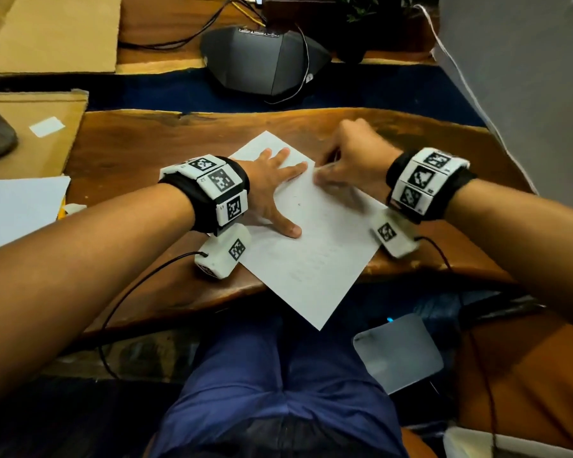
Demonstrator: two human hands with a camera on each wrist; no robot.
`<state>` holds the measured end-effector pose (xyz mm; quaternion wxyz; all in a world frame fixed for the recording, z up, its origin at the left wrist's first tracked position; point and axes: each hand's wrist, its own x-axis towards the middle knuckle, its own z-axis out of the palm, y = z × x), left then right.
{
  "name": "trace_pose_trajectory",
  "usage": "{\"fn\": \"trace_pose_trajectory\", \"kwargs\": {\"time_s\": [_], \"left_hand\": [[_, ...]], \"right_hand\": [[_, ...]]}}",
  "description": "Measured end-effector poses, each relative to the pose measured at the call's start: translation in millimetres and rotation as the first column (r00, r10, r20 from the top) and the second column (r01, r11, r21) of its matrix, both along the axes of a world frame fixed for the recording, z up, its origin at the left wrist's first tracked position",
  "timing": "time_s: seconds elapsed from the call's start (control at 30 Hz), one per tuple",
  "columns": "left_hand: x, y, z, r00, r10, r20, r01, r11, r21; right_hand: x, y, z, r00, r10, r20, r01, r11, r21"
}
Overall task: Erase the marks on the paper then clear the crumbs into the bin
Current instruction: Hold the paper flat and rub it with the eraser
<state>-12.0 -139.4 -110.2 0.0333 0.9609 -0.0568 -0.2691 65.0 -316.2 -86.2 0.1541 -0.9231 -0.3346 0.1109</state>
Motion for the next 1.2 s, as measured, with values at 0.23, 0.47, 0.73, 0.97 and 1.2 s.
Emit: {"fn": "trace_pose_trajectory", "kwargs": {"time_s": [0.23, 0.47, 0.73, 0.97, 1.2], "left_hand": [[0, 1, 1, 1.0, 0.008, 0.004, -0.008, 1.0, -0.005], [0, 3, -1, 1.0, -0.004, -0.001, 0.004, 1.0, -0.014], [1, 4, -2, 1.0, -0.006, -0.001, 0.006, 1.0, -0.003], [1, 4, -7, 1.0, -0.017, 0.017, 0.018, 1.0, -0.017], [-1, 4, -5, 1.0, -0.012, 0.016, 0.012, 1.0, 0.0]], "right_hand": [[-22, 6, -4, 0.978, 0.206, -0.036, -0.208, 0.976, -0.065], [-24, 12, -10, 0.976, 0.215, 0.009, -0.215, 0.976, -0.031], [-8, 11, -7, 0.991, 0.121, 0.056, -0.118, 0.992, -0.041], [12, 6, -5, 0.997, -0.071, 0.033, 0.069, 0.996, 0.051], [3, 15, -6, 1.0, -0.01, -0.007, 0.01, 1.0, 0.002]]}}
